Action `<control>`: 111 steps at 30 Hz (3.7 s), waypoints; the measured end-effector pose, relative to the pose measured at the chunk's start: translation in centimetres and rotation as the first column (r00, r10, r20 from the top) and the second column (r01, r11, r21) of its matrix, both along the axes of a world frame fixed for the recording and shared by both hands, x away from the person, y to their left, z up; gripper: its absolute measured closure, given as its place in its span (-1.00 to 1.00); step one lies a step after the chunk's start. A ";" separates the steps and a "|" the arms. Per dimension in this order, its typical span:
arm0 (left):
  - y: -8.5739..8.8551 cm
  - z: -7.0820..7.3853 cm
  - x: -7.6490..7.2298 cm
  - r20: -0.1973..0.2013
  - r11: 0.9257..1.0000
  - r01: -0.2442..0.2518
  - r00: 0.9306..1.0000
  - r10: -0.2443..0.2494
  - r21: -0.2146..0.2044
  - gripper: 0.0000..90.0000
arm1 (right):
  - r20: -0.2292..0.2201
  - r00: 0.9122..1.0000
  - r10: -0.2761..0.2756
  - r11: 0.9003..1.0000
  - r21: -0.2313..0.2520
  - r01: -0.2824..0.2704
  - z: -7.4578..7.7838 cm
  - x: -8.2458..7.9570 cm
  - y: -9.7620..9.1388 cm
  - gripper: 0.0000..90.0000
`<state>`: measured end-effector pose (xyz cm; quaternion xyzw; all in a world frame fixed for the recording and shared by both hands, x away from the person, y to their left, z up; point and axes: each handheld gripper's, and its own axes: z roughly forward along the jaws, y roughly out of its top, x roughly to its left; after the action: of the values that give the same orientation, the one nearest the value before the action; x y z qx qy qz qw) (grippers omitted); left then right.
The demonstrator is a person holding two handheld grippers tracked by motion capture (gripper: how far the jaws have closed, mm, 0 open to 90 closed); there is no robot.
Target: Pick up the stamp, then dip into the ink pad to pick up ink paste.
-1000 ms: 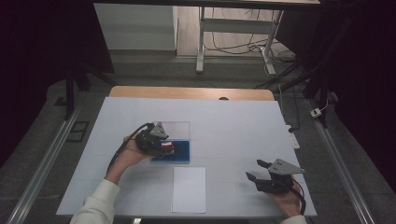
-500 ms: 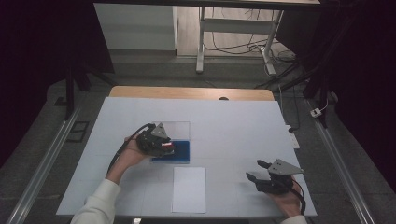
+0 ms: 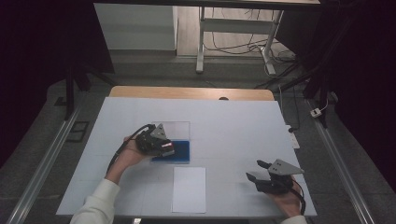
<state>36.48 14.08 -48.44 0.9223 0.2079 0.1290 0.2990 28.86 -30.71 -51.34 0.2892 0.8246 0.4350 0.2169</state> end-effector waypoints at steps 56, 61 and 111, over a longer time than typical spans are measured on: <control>2.9 5.1 -2.5 0.020 0.958 -0.068 0.997 0.076 -0.279 0.57 | 0.014 1.000 -0.021 1.000 0.014 0.020 0.1 0.2 0.0 -0.28; 2.3 4.9 -2.5 0.025 0.964 -0.062 0.997 0.071 -0.258 0.57 | 0.014 1.000 -0.023 1.000 0.019 0.022 0.1 0.1 0.0 -0.28; -0.7 0.4 0.1 -0.067 0.993 -0.113 0.992 0.110 -0.032 0.57 | -0.003 1.000 -0.015 1.000 -0.013 0.015 -0.2 -0.2 0.0 -0.28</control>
<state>36.62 13.38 -48.06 0.9075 0.2710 0.1115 0.3011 28.67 -30.67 -51.54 0.2945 0.8256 0.4277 0.2208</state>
